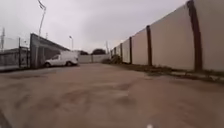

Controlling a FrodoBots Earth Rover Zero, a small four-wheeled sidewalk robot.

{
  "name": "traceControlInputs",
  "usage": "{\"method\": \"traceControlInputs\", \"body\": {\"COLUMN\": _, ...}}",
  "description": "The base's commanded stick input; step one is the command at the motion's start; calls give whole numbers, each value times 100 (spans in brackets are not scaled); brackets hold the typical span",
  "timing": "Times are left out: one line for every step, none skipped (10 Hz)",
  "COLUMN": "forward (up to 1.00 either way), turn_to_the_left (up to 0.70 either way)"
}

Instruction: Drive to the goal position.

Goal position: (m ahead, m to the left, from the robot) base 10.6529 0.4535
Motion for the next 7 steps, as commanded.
{"method": "traceControlInputs", "body": {"forward": 85, "turn_to_the_left": 2}}
{"method": "traceControlInputs", "body": {"forward": 85, "turn_to_the_left": 2}}
{"method": "traceControlInputs", "body": {"forward": 85, "turn_to_the_left": 2}}
{"method": "traceControlInputs", "body": {"forward": 85, "turn_to_the_left": 2}}
{"method": "traceControlInputs", "body": {"forward": 85, "turn_to_the_left": 2}}
{"method": "traceControlInputs", "body": {"forward": 85, "turn_to_the_left": 2}}
{"method": "traceControlInputs", "body": {"forward": 85, "turn_to_the_left": 2}}
